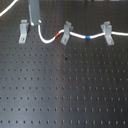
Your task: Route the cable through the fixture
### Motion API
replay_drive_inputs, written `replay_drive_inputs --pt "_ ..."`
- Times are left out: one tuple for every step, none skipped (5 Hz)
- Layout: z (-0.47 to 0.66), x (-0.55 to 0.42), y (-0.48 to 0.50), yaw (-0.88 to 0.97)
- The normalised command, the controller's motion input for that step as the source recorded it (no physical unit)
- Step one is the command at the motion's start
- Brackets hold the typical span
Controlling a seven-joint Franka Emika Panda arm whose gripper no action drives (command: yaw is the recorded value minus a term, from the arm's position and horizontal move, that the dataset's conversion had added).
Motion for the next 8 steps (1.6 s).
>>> replay_drive_inputs --pt "0.25 -0.413 0.507 -0.28" --pt "0.12 -0.351 -0.012 -0.09" --pt "0.17 -0.382 -0.069 -0.23" --pt "0.26 -0.417 0.009 -0.35" --pt "0.28 -0.354 -0.062 -0.33" --pt "0.32 -0.398 -0.026 -0.32" --pt "0.27 -0.386 -0.055 -0.29" --pt "0.27 -0.307 -0.119 -0.25"
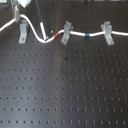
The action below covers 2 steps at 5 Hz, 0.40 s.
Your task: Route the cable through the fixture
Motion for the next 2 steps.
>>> replay_drive_inputs --pt "0.20 -0.252 -0.133 -0.19" --pt "0.25 -0.298 -0.012 -0.07"
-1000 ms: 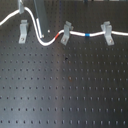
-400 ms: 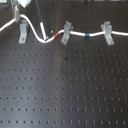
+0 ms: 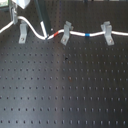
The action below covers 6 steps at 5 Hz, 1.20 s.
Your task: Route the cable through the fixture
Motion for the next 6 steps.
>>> replay_drive_inputs --pt "0.15 -0.284 0.086 0.11" --pt "0.12 -0.146 0.092 0.06" --pt "0.45 -0.150 -0.003 0.00" --pt "0.34 -0.082 -0.133 0.16" --pt "0.00 0.039 -0.221 0.57" --pt "-0.11 -0.011 -0.152 0.46"
